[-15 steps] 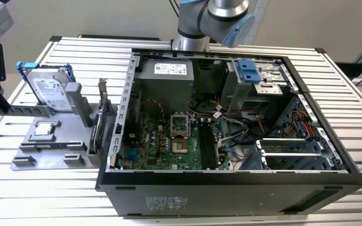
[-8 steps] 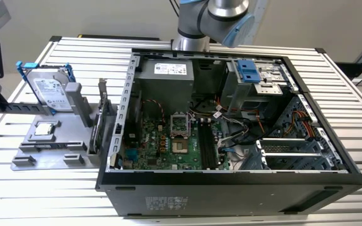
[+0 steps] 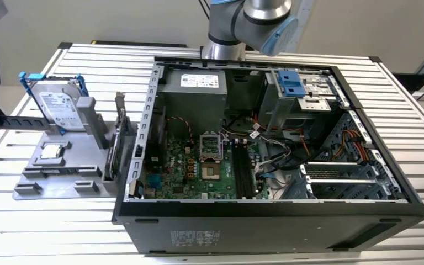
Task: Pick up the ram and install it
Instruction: 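Pick up the ram and move it above insertion slot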
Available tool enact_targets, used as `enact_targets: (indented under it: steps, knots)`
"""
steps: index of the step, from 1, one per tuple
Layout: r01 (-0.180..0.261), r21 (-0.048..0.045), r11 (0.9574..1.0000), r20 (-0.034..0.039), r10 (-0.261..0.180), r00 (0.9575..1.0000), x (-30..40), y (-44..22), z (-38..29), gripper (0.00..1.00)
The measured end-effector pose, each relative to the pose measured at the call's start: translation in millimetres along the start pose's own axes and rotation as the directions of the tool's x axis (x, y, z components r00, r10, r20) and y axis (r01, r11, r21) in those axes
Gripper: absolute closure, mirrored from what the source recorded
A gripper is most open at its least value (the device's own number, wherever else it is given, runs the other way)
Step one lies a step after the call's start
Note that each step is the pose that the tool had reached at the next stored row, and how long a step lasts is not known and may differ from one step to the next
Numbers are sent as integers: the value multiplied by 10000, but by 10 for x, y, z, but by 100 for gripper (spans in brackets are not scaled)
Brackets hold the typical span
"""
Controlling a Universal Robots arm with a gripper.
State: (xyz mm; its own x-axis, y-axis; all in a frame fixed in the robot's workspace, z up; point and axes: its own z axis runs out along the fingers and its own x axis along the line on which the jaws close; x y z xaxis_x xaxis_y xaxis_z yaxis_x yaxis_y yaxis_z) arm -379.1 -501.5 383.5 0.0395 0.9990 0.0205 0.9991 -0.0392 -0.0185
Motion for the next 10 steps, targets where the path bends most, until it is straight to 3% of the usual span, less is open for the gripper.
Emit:
enact_targets:
  steps: [10]
  knots:
    - [0, -1, 10000, -1, 0, 10000, 2, -2, -103, 100]
